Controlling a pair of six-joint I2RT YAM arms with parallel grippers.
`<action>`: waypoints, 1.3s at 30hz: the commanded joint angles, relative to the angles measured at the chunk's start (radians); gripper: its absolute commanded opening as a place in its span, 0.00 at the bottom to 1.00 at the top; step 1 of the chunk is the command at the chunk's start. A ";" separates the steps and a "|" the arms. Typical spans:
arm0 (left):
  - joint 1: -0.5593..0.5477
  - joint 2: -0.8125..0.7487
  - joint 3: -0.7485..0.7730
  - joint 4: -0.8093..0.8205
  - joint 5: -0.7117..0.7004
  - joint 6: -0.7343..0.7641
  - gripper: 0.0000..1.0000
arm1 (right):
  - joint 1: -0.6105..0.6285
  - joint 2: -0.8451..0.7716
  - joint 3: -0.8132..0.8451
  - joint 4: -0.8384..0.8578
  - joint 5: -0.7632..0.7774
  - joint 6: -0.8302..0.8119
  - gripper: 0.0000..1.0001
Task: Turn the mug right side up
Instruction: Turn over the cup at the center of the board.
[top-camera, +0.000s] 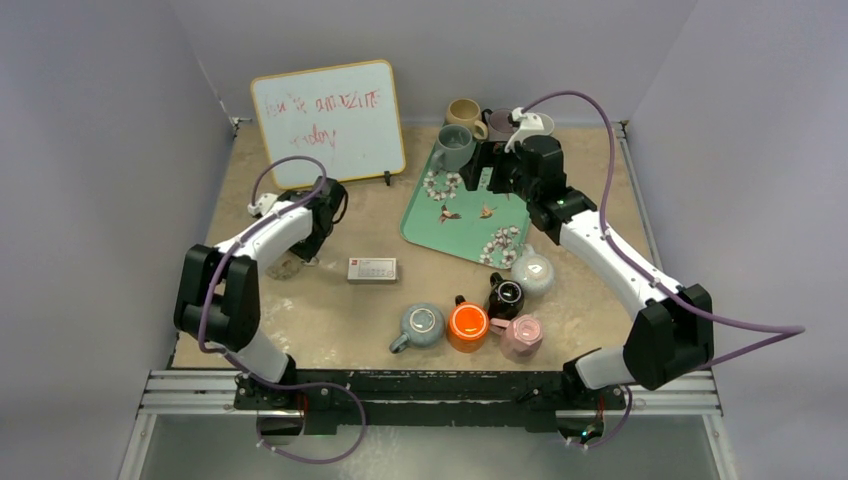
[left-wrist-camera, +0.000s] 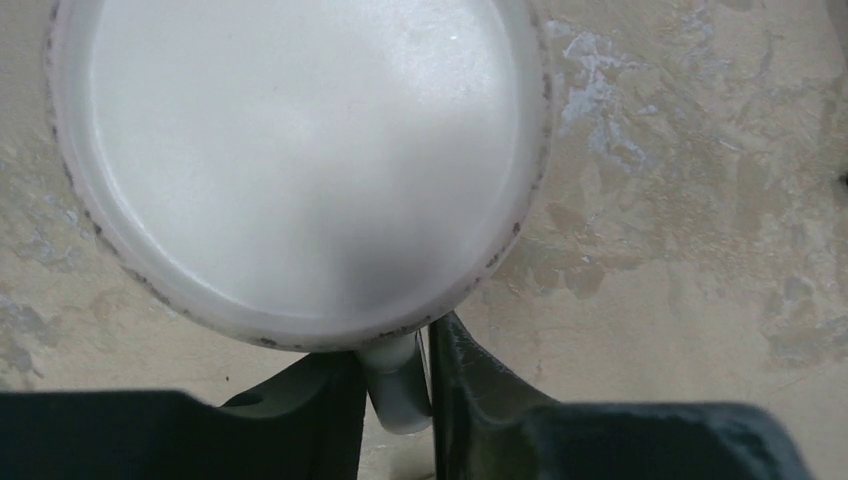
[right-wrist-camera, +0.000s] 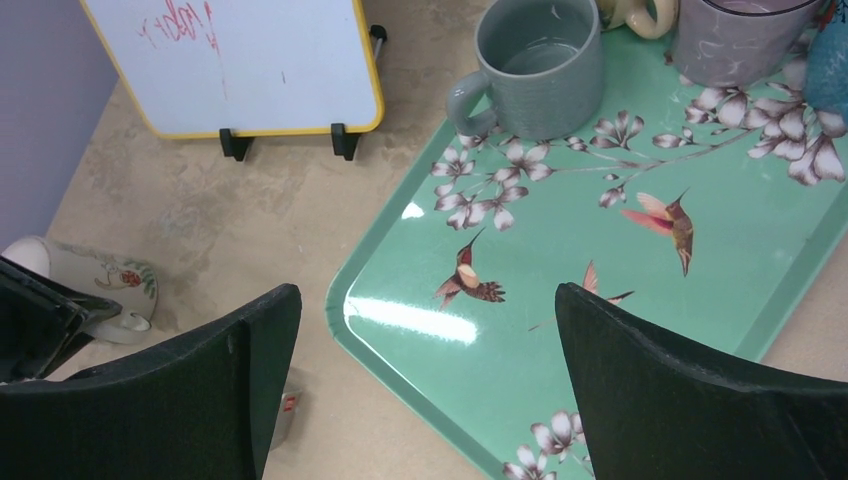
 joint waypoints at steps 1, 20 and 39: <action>0.010 0.017 0.027 -0.048 -0.042 -0.070 0.21 | -0.001 -0.039 0.004 0.010 -0.021 0.022 0.99; 0.008 -0.327 -0.086 0.114 0.120 0.051 0.00 | -0.001 -0.032 -0.065 0.129 -0.082 0.224 0.93; 0.008 -0.685 -0.318 0.724 0.312 0.320 0.00 | 0.132 0.217 -0.020 0.458 -0.531 0.681 0.83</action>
